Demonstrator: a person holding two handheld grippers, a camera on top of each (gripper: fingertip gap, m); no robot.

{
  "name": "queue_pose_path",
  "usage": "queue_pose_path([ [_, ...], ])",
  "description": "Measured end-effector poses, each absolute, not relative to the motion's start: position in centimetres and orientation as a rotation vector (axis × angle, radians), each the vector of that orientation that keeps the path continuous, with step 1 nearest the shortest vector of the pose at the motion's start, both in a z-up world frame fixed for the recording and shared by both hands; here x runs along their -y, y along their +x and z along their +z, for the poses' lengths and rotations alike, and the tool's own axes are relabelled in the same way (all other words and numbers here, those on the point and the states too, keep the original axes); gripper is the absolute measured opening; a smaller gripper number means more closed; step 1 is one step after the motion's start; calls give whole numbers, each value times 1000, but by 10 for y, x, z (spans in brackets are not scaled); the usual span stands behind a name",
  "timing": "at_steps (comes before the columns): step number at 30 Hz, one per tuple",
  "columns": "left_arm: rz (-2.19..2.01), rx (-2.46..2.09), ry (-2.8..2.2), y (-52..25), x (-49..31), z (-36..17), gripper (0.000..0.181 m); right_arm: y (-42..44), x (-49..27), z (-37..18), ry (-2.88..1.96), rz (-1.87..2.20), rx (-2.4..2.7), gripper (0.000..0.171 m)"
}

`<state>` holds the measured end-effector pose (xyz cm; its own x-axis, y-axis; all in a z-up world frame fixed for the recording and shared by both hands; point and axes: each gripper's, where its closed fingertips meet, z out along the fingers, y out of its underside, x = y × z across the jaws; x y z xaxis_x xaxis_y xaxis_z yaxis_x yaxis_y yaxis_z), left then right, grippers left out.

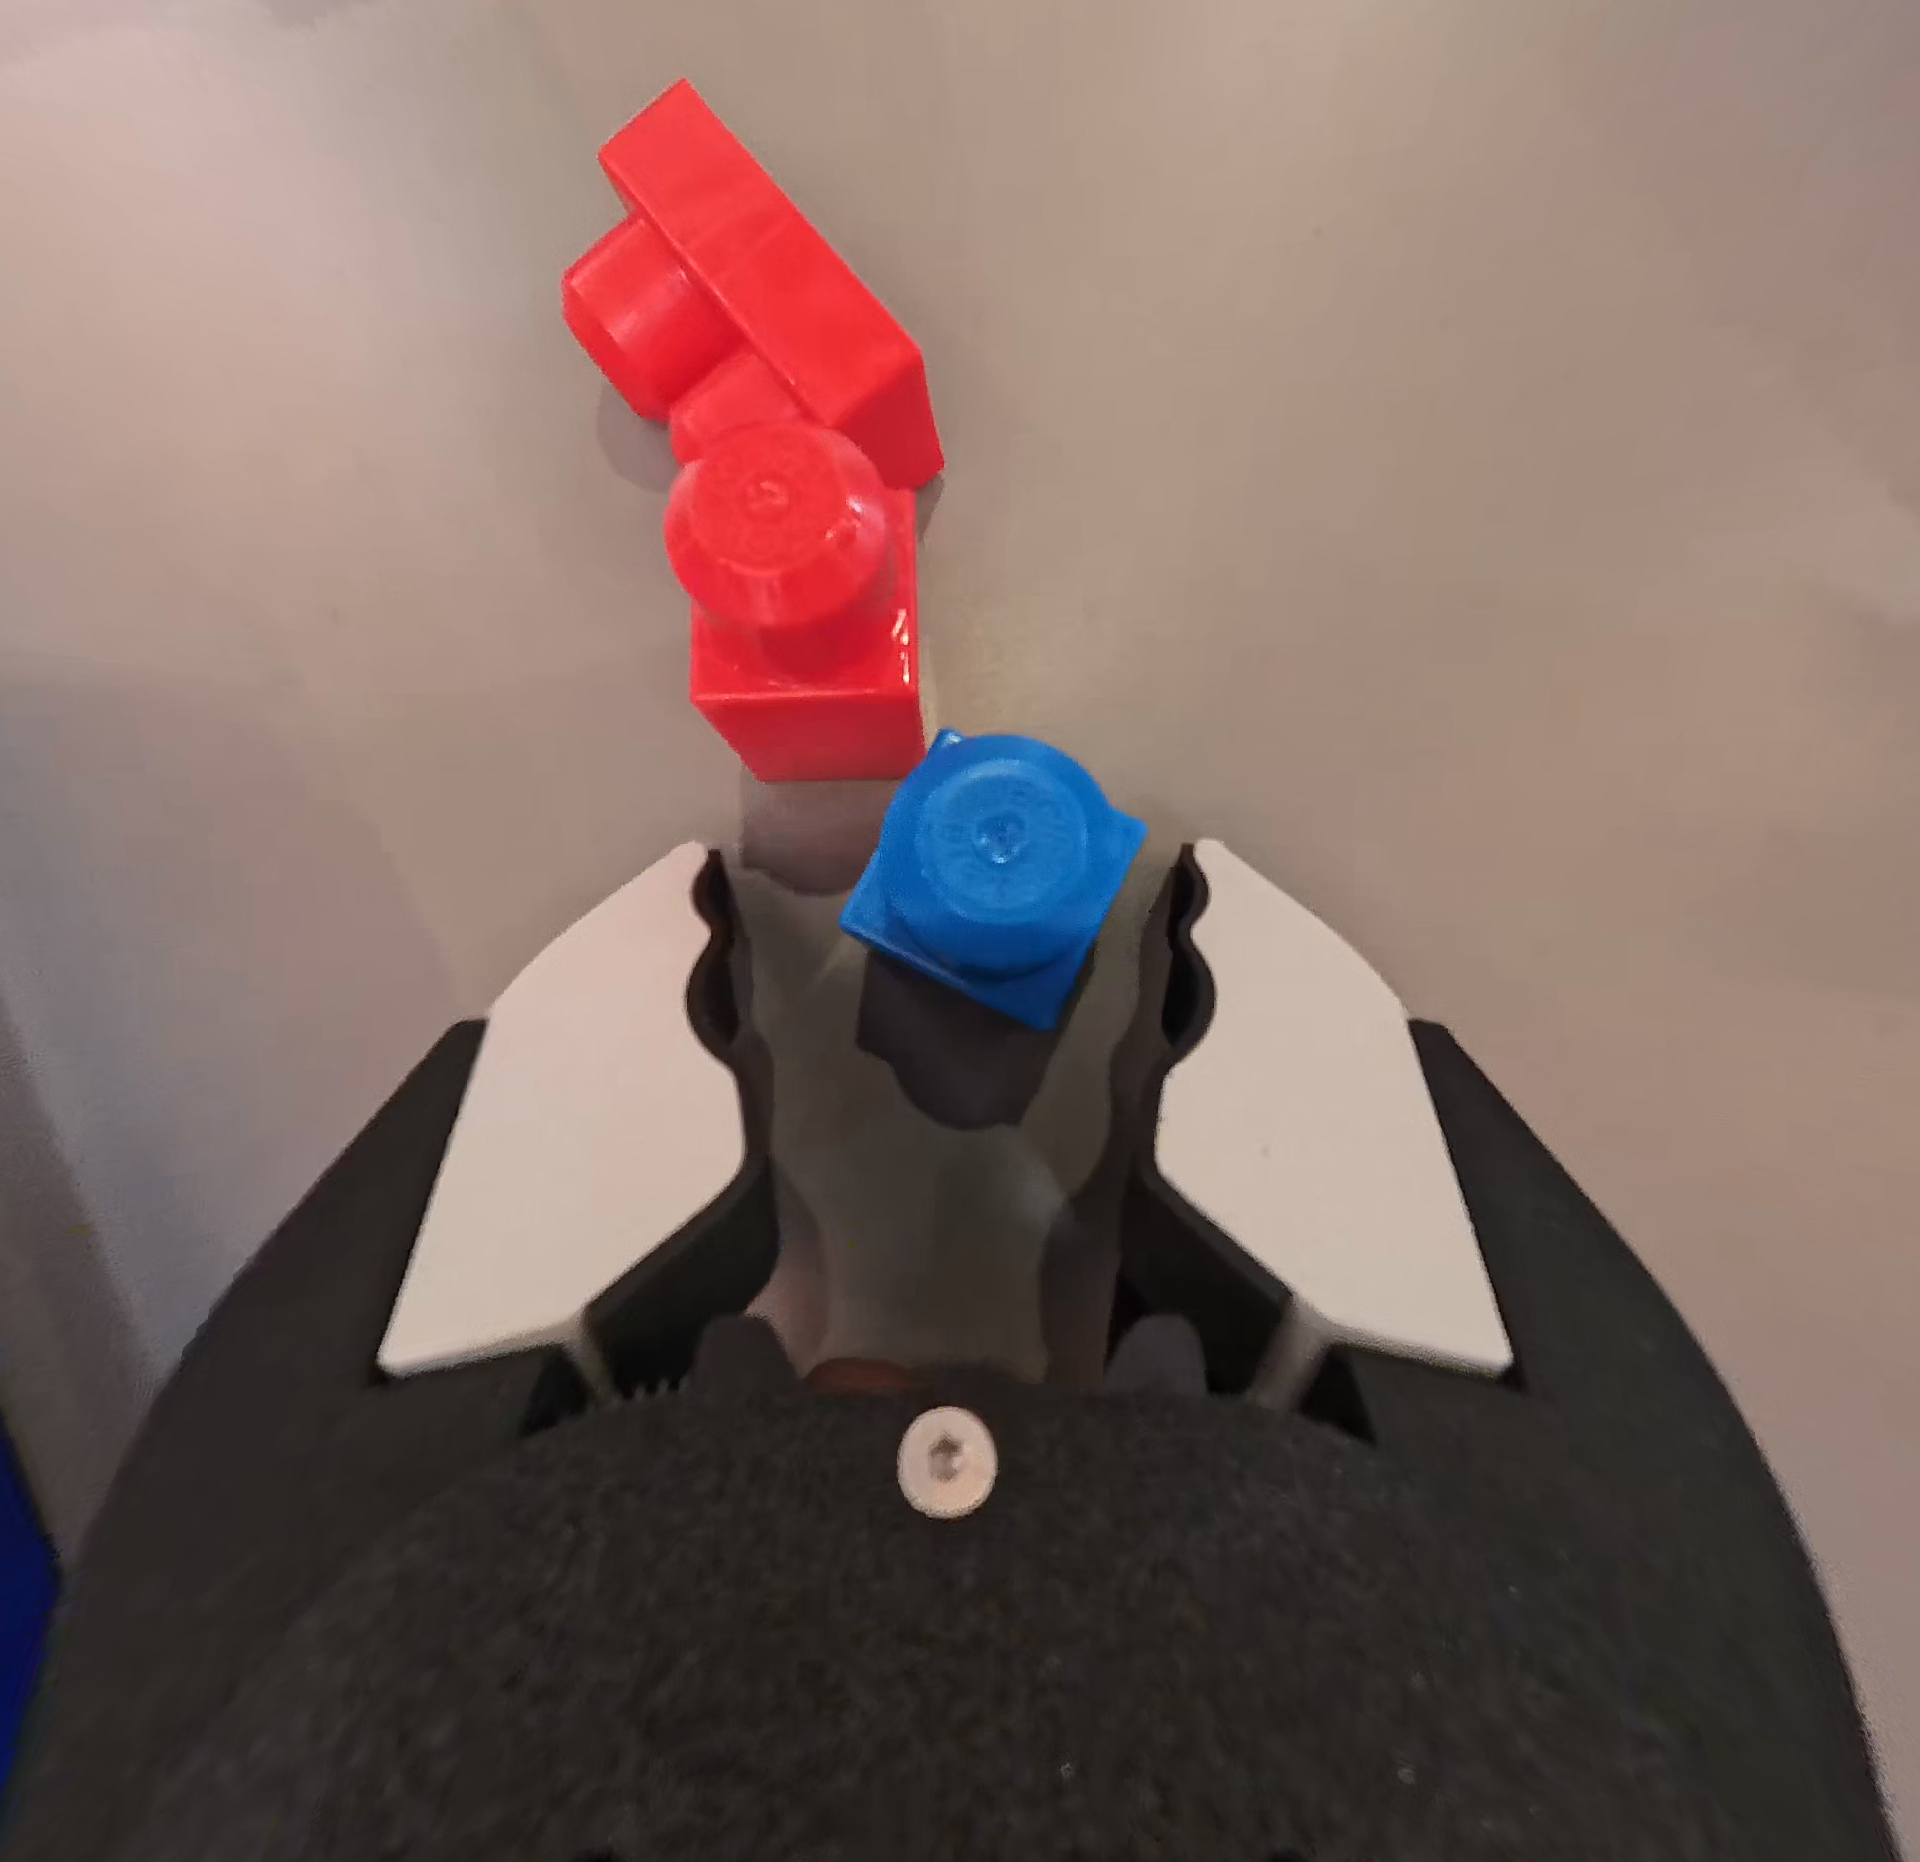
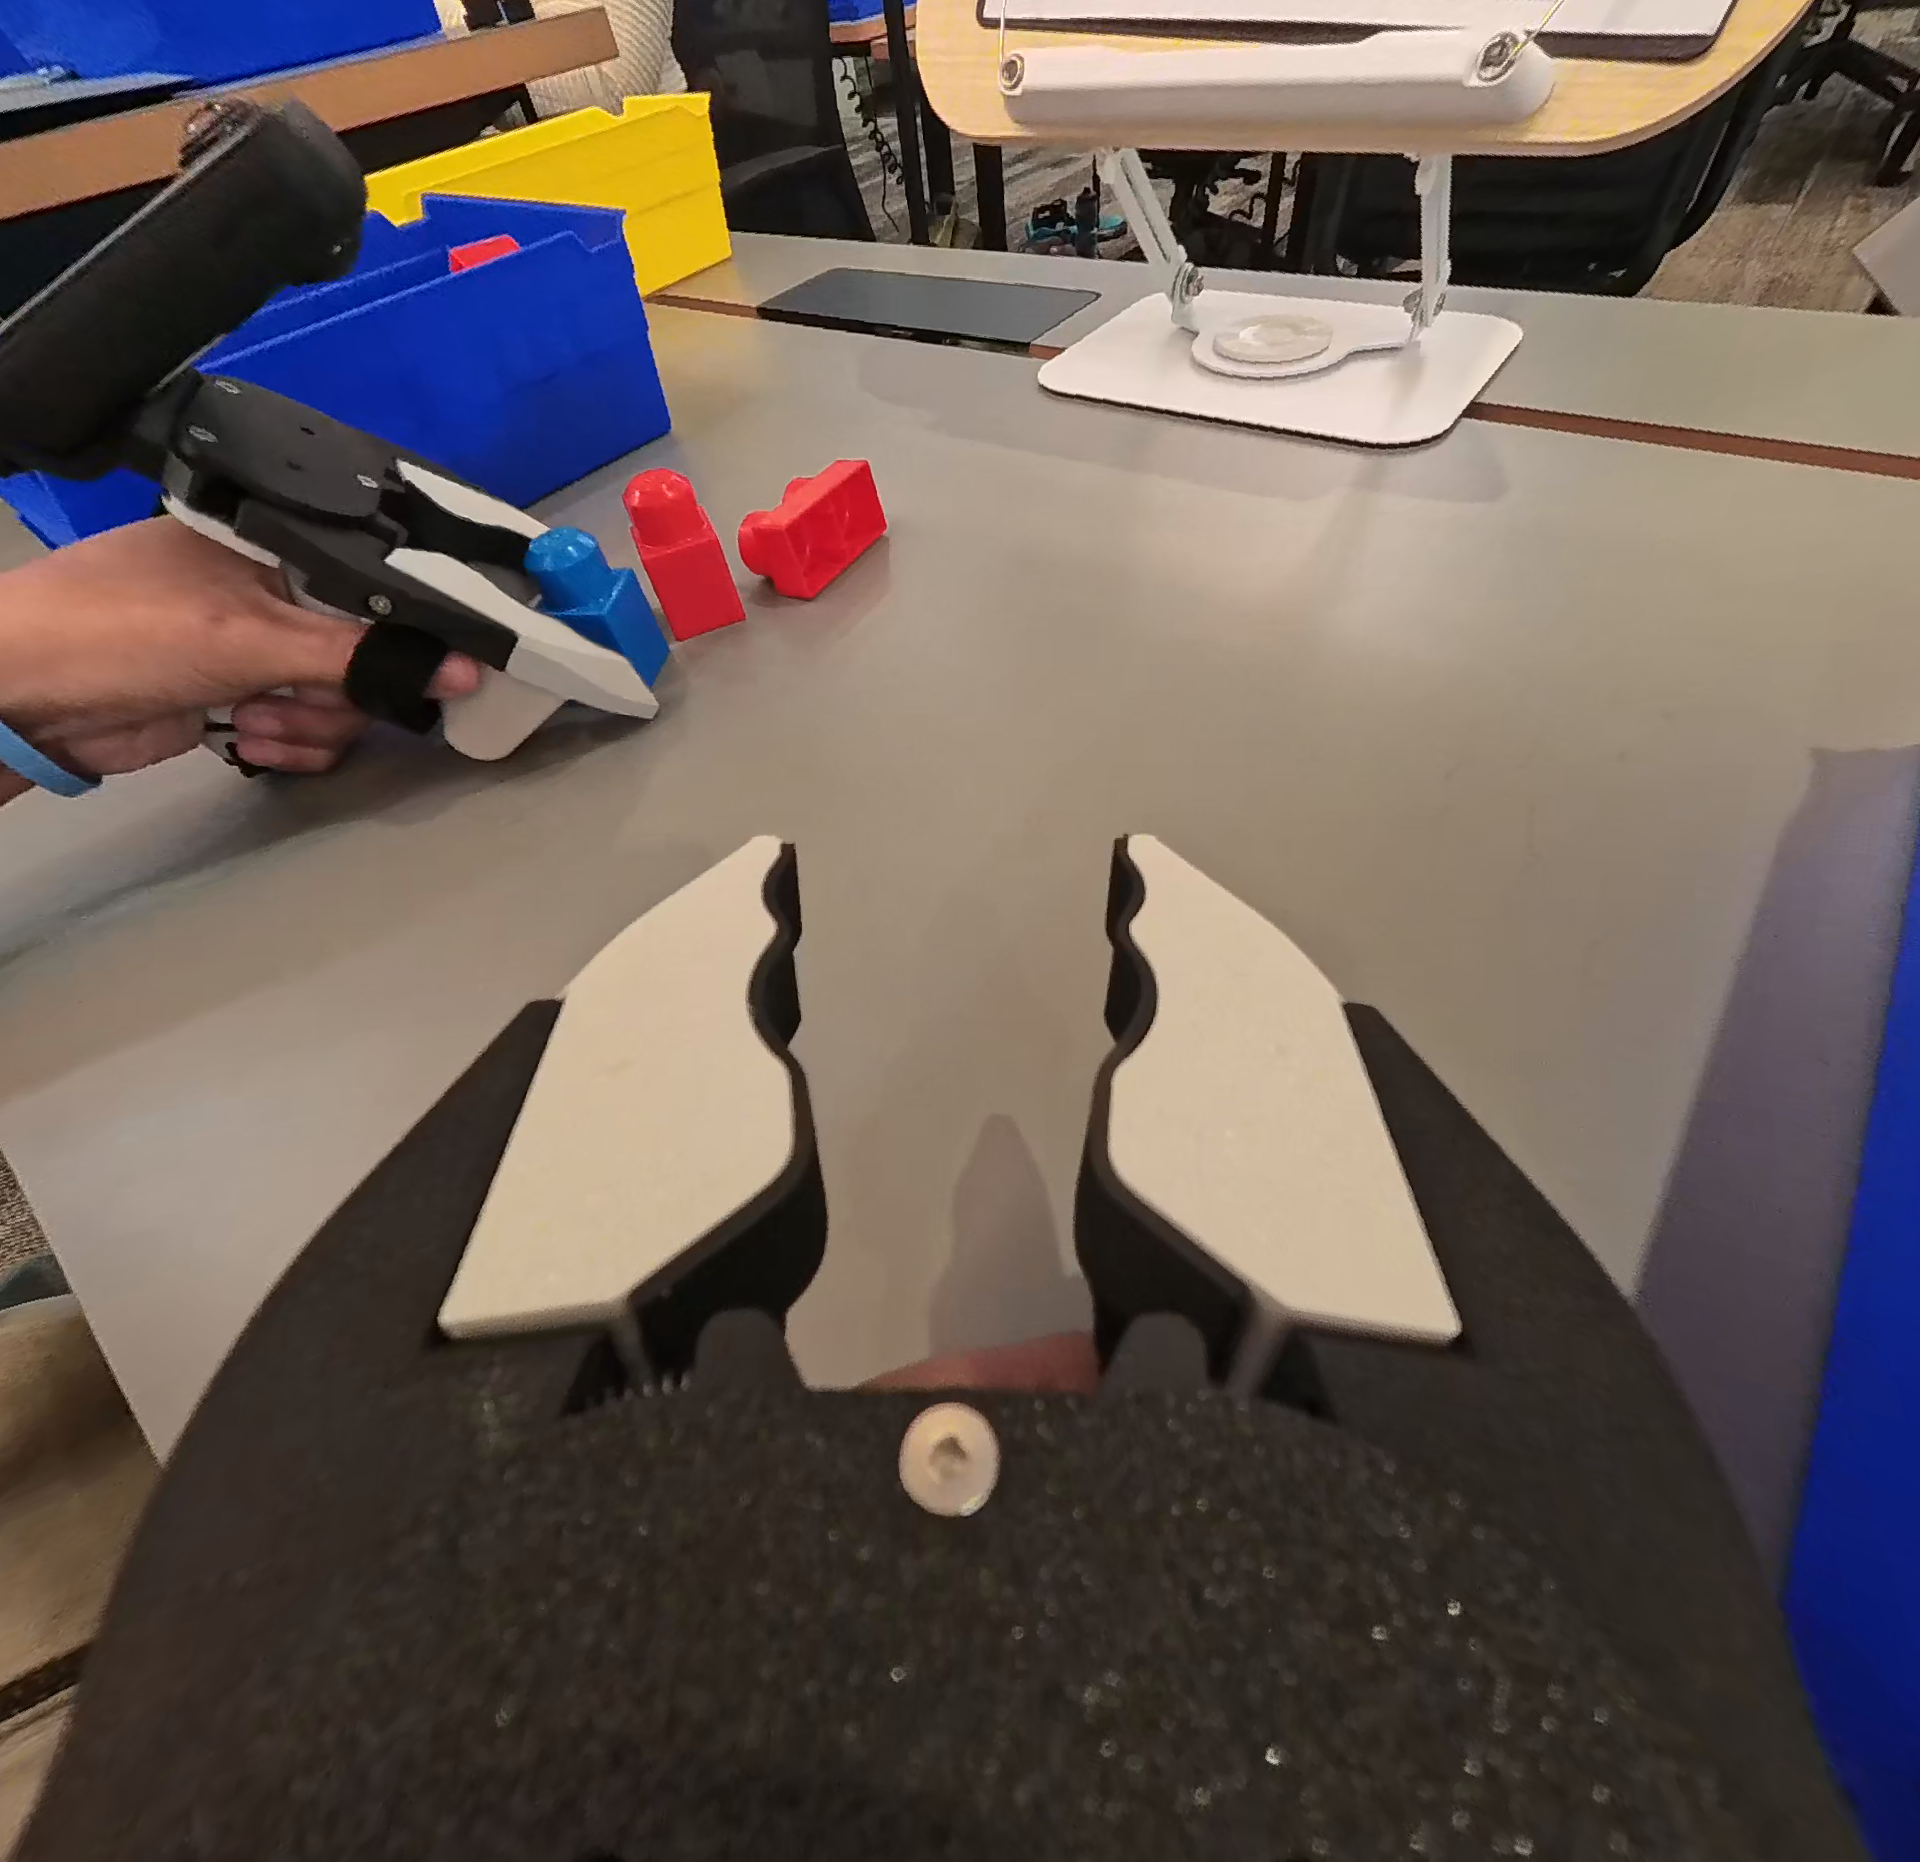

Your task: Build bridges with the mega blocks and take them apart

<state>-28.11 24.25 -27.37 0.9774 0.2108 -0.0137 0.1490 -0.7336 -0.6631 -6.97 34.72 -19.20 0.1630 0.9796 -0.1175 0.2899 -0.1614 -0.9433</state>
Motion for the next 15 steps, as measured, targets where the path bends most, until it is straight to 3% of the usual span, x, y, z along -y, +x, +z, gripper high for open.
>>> queue_pose_path([
  [7, 149, 59, -2476, -299, -245, -272, 96, -69, -347, -191, -1602, 1039, 1249, 57],
  [13, 147, 0, -2511, -300, -225, -268, 94, -66, -351, -189, -1606, 1024, 1235, 57],
  [15, 132, 63, -2461, -295, -218, -262, 86, -66, -353, -190, -1609, 1023, 1232, 57],
])
